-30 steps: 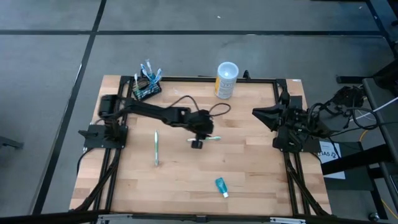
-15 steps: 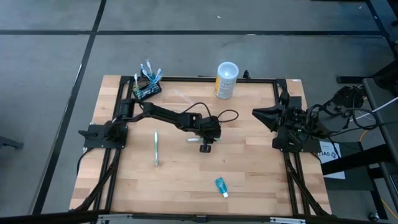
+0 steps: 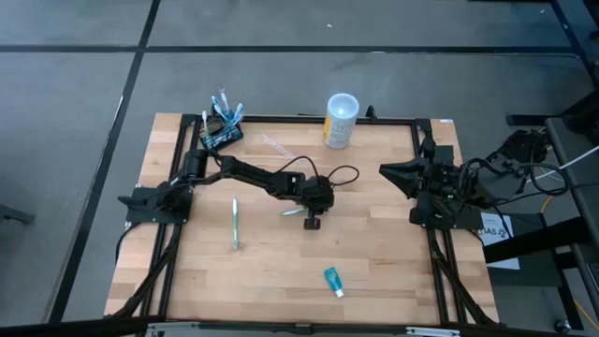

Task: Pick & Place toothbrushing station
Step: Put the green toothbrush into the left section of the black organizer

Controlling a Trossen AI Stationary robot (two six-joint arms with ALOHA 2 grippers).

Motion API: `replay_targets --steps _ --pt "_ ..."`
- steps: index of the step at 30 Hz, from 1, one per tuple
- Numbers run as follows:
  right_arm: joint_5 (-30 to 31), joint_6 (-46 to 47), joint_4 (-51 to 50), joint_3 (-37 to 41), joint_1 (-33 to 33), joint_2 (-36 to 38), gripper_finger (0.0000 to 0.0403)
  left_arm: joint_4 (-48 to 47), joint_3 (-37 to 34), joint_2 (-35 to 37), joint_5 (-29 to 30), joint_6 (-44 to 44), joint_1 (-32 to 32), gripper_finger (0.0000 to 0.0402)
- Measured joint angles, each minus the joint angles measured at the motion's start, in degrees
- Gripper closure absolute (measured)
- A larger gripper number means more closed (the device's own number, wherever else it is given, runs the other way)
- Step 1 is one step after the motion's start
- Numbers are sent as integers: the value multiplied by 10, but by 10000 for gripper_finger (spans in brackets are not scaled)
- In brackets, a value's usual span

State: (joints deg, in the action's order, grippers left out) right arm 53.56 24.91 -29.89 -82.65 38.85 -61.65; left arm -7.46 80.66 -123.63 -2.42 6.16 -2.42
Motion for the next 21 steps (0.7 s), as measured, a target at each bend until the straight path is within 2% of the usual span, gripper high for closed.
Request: replay_targets --steps 4,9,14,21 --pt "0 0 0 0 0 0 353 7 0 0 9 -5 -1 397" --pt "-5 2 1 0 0 0 353 14 0 1 19 -17 0 394" --pt "-7 9 2 0 0 0 353 11 0 2 36 -21 -1 367" --pt "-7 15 2 0 2 0 353 12 -1 24 65 -13 -1 306"
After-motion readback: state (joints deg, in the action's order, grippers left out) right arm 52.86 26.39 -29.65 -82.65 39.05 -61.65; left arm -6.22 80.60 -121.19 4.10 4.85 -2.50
